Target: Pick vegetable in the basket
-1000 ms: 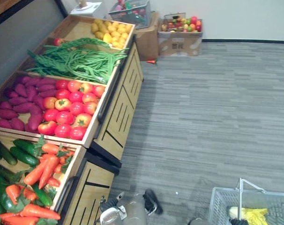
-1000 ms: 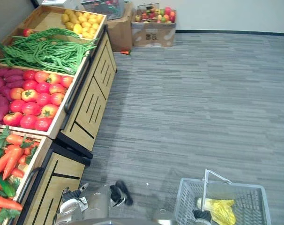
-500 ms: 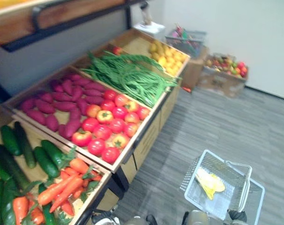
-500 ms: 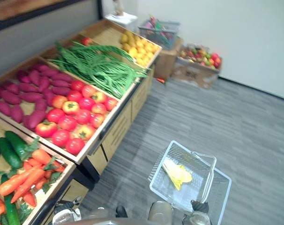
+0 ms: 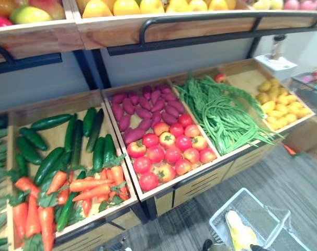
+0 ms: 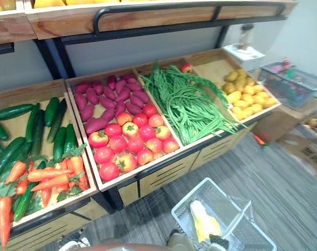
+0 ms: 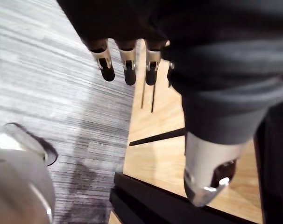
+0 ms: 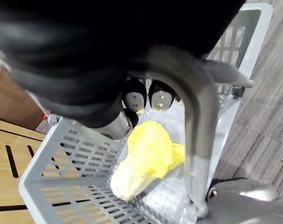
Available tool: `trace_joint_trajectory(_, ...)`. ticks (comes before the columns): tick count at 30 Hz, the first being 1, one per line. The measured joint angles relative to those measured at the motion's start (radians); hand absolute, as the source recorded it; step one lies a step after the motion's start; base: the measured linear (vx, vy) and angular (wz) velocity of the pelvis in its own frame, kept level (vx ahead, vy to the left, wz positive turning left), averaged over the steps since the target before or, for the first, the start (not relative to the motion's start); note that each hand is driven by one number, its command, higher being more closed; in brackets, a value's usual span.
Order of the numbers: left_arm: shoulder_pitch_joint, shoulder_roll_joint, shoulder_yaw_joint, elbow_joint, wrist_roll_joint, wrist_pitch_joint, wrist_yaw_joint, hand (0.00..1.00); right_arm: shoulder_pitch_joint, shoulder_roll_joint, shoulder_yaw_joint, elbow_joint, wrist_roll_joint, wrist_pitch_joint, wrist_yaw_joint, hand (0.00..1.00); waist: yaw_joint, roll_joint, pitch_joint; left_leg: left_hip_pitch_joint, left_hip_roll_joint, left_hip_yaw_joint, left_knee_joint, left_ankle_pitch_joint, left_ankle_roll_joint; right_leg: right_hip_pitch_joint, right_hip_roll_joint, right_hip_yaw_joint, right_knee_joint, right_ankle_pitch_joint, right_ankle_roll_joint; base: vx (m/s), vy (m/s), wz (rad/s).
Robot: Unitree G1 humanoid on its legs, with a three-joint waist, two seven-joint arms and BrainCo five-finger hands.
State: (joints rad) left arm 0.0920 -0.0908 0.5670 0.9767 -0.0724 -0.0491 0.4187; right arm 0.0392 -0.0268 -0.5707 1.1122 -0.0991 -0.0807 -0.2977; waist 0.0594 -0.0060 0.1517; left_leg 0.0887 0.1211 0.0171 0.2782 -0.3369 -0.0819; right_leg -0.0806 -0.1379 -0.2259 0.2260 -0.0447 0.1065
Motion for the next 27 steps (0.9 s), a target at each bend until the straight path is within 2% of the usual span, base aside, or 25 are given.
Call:
trace_joint_trajectory(2, 0.001, -0.006, 0.016, 0.011, -0.011, 0.003, 0.002, 0.0, -0.001, -0.002, -0.004, -0.001, 0.0, 0.008, 0.002, 1.0, -0.002, 0.005, -0.004, 0.0, 0.031, -0.005, -0.087, 0.063, -0.033, 0.006, 0.016, -0.062, -0.021, -0.012, -0.019, 0.08, -0.324, 0.73)
trace_joint_trajectory(4, 0.001, -0.002, 0.022, 0.012, -0.026, 0.005, 0.006, 0.0, -0.002, 0.001, -0.009, 0.003, 0.0, 0.009, 0.001, 1.0, -0.004, 0.004, -0.005, -0.006, 0.052, 0.003, -0.14, 0.111, -0.043, 0.018, 0.021, -0.118, -0.052, -0.01, -0.024, 0.02, -0.209, 0.85)
trace_joint_trajectory(5, 0.001, 0.003, 0.024, 0.012, -0.028, 0.006, 0.011, 0.0, -0.002, 0.001, -0.013, 0.005, 0.0, 0.009, 0.0, 1.0, -0.007, 0.002, -0.007, -0.027, 0.068, 0.059, -0.157, 0.138, -0.04, 0.021, 0.015, -0.161, -0.074, -0.008, -0.029, -0.03, -0.111, 0.93)
trace_joint_trajectory(6, -0.002, 0.004, 0.028, 0.012, -0.028, 0.006, 0.012, 0.0, -0.002, 0.0, -0.014, 0.006, 0.001, 0.009, 0.0, 1.0, -0.019, 0.0, -0.007, -0.042, 0.09, 0.153, -0.156, 0.158, -0.021, 0.026, 0.002, -0.198, -0.087, -0.006, -0.032, -0.04, -0.081, 1.27)
trace_joint_trajectory(7, -0.005, 0.005, 0.027, 0.013, -0.028, 0.006, 0.02, 0.0, -0.002, -0.007, -0.014, 0.006, 0.001, 0.009, -0.002, 1.0, -0.034, 0.0, -0.007, -0.049, 0.121, 0.291, -0.157, 0.199, -0.02, 0.032, -0.017, -0.237, -0.091, -0.005, -0.032, -0.02, -0.012, 1.04)
trace_joint_trajectory(8, -0.009, 0.005, 0.025, 0.017, -0.026, 0.006, 0.024, 0.0, -0.002, -0.015, -0.014, 0.007, 0.001, 0.009, -0.002, 1.0, -0.035, 0.002, -0.007, -0.047, 0.125, 0.342, -0.168, 0.226, -0.04, 0.032, -0.026, -0.245, -0.09, -0.004, -0.03, -0.03, 0.064, 0.83)
trace_joint_trajectory(9, -0.008, 0.006, 0.016, 0.018, -0.022, 0.007, 0.037, 0.0, -0.008, -0.027, -0.011, 0.015, 0.001, 0.009, -0.003, 1.0, -0.029, 0.003, -0.007, -0.041, 0.107, 0.369, -0.2, 0.244, -0.058, 0.033, -0.035, -0.246, -0.097, 0.006, -0.018, -0.03, 0.11, 0.32)
trace_joint_trajectory(10, -0.008, 0.014, 0.006, 0.018, -0.019, 0.007, 0.053, 0.0, -0.023, -0.024, -0.005, 0.027, 0.001, 0.006, -0.002, 1.0, -0.027, 0.006, -0.01, -0.035, 0.089, 0.358, -0.217, 0.251, -0.052, 0.045, -0.037, -0.243, -0.125, 0.03, -0.014, -0.04, 0.11, 0.15)
trace_joint_trajectory(12, -0.005, 0.021, -0.006, -0.001, 0.011, 0.008, 0.085, 0.0, -0.028, -0.021, 0.003, 0.034, 0.001, 0.001, -0.003, 1.0, -0.027, -0.007, -0.011, -0.034, 0.071, 0.359, -0.231, 0.256, -0.045, 0.058, -0.039, -0.241, -0.169, 0.061, -0.008, -0.05, 0.083, 0.02)
trace_joint_trajectory(15, 0.034, 0.02, -0.062, -0.189, 0.081, 0.0, 0.204, 0.0, -0.012, -0.018, 0.031, 0.032, 0.002, -0.02, -0.016, 1.0, -0.027, -0.018, -0.013, -0.039, 0.034, 0.346, -0.26, 0.271, -0.025, 0.071, -0.058, -0.255, -0.219, 0.093, 0.006, -0.05, 0.09, 0.18)
trace_joint_trajectory(17, 0.077, 0.04, -0.15, -0.383, 0.182, -0.046, 0.32, 0.0, 0.01, -0.017, 0.04, 0.024, 0.021, -0.04, -0.033, 1.0, -0.027, -0.017, -0.013, -0.046, 0.011, 0.324, -0.269, 0.278, -0.017, 0.078, -0.073, -0.273, -0.223, 0.097, 0.012, -0.03, 0.068, 0.27)
trace_joint_trajectory(20, 0.1, 0.097, -0.206, -0.522, 0.32, -0.11, 0.446, 0.0, 0.02, -0.016, 0.083, 0.023, 0.039, -0.064, -0.049, 1.0, -0.027, -0.017, -0.013, -0.046, 0.004, 0.308, -0.284, 0.286, -0.015, 0.085, -0.076, -0.286, -0.225, 0.097, 0.013, -0.03, 0.026, 0.16)
trace_joint_trajectory(23, 0.102, 0.146, -0.248, -0.638, 0.449, -0.155, 0.575, 0.0, 0.019, -0.019, 0.128, 0.024, 0.04, -0.073, -0.056, 1.0, -0.026, -0.018, -0.011, -0.048, 0.003, 0.295, -0.295, 0.294, -0.015, 0.082, -0.073, -0.297, -0.226, 0.097, 0.013, 0.01, -0.013, 0.12)
trace_joint_trajectory(27, 0.111, 0.197, -0.295, -0.736, 0.541, -0.19, 0.629, 0.0, 0.001, -0.029, 0.169, 0.037, 0.039, -0.073, -0.06, 1.0, -0.026, -0.018, -0.011, -0.053, 0.004, 0.291, -0.3, 0.294, -0.015, 0.077, -0.07, -0.299, -0.227, 0.097, 0.013, 0.0, -0.005, 0.01)
